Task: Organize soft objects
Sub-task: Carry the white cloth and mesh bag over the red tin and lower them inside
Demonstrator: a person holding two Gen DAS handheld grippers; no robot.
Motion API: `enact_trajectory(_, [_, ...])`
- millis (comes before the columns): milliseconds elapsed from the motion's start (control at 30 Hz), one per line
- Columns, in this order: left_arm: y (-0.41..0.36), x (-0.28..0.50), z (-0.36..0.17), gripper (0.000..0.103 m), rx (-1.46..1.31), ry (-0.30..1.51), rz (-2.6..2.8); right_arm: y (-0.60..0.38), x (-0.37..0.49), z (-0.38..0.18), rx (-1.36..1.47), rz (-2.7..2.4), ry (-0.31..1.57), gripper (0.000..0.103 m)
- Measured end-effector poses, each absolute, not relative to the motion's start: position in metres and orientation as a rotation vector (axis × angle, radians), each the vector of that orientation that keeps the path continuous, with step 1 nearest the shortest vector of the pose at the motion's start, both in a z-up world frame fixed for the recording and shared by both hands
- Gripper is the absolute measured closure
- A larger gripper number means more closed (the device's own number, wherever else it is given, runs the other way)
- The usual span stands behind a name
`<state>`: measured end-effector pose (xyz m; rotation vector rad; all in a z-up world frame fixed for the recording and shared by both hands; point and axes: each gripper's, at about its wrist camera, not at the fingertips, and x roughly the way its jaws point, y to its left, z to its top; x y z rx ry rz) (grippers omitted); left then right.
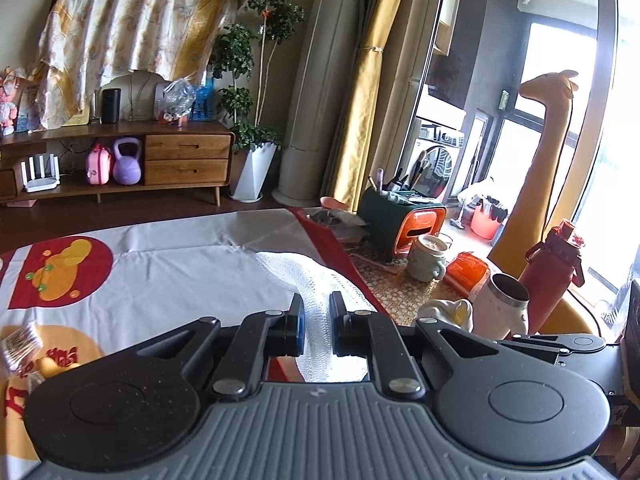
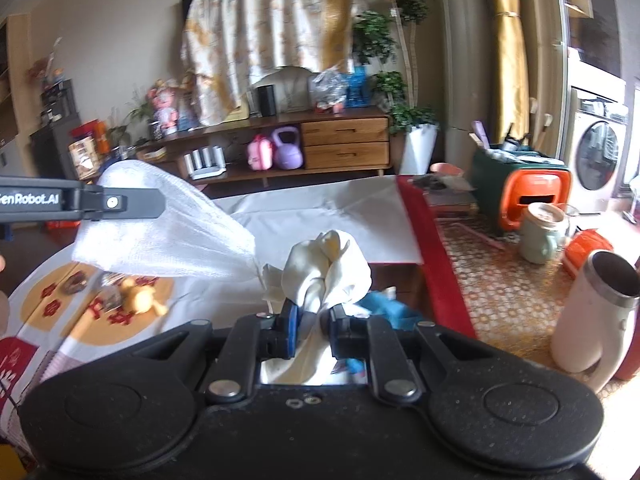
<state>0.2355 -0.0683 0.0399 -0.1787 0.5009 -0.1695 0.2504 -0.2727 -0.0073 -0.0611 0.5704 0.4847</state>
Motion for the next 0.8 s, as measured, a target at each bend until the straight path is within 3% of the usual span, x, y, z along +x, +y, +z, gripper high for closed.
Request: enact_trajectory(800, [-0.124,0.353,-0.043,0.091,-0.169,0.634,-0.179,-0.317,0.316,-0.065,-0.057,0.425,0.712,0.087])
